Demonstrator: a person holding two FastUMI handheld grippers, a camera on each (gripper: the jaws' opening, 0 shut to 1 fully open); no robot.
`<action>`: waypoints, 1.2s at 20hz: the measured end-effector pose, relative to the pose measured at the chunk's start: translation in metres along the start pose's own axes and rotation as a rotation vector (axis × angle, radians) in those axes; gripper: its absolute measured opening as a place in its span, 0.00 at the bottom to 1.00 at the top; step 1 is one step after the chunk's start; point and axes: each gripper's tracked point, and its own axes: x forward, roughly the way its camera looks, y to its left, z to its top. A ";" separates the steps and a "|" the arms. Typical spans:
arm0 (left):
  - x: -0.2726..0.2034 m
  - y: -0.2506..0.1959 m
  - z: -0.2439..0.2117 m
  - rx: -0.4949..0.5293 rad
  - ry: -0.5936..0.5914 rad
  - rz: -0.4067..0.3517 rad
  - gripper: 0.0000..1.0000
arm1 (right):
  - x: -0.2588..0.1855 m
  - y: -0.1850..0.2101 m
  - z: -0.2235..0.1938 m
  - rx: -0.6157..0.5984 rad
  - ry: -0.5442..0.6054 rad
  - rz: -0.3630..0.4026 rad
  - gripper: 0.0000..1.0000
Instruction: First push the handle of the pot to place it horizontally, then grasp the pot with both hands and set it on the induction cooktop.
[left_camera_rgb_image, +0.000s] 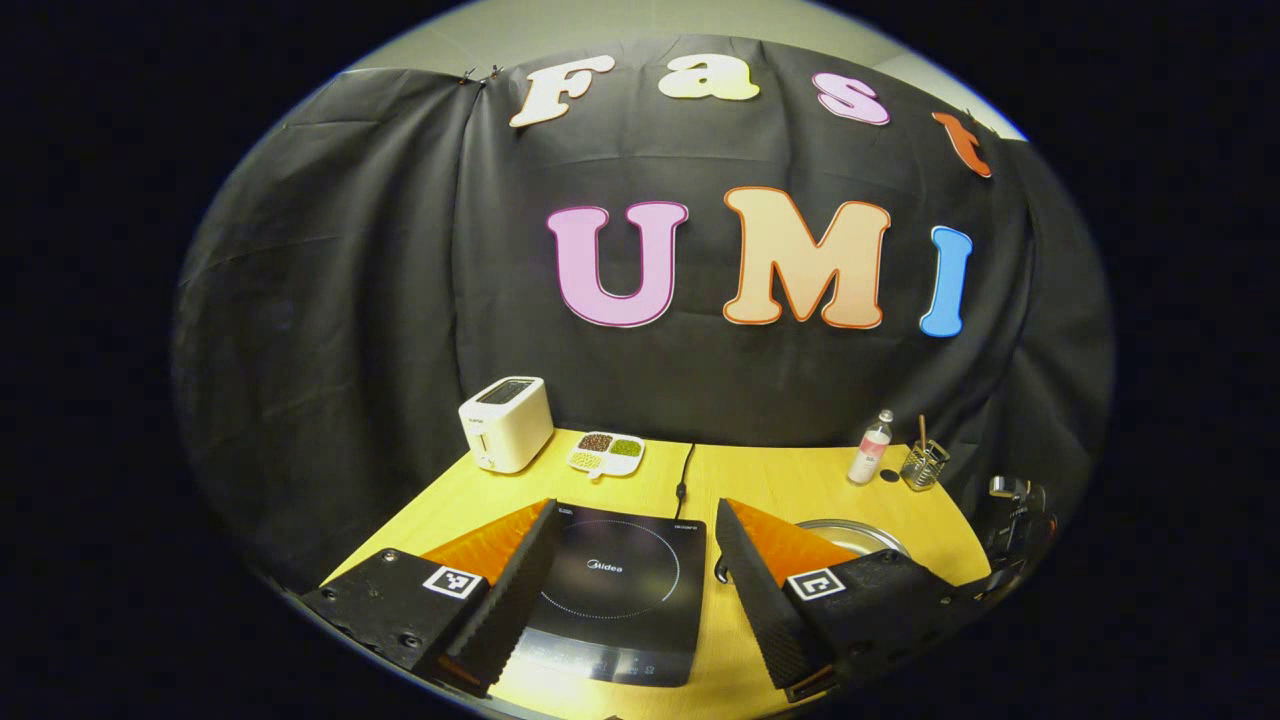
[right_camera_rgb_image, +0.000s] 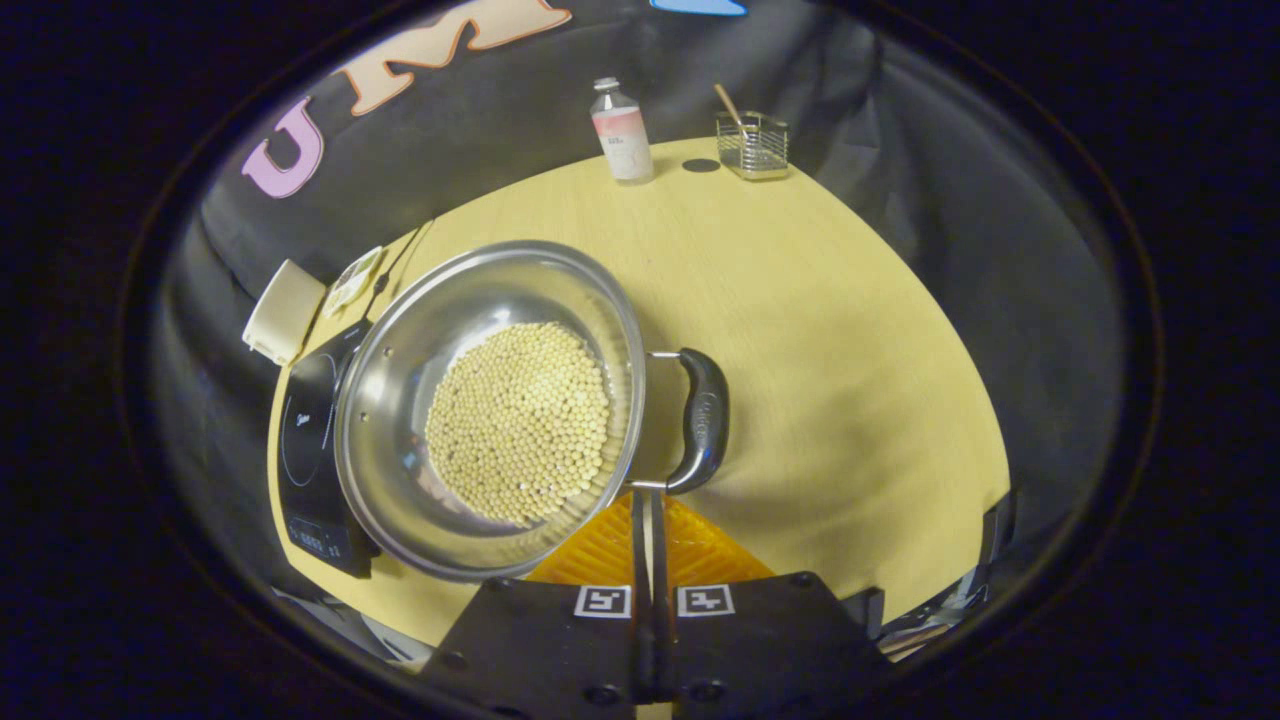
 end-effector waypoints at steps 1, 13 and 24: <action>-0.001 0.000 -0.002 -0.004 0.005 0.005 0.95 | 0.001 -0.002 0.004 -0.005 -0.003 -0.001 0.03; -0.001 -0.015 -0.015 -0.013 0.046 0.026 0.95 | 0.021 -0.010 0.045 -0.073 -0.026 0.006 0.03; 0.008 -0.029 -0.045 -0.038 0.114 -0.009 0.95 | 0.016 -0.030 0.054 -0.009 -0.018 0.026 0.04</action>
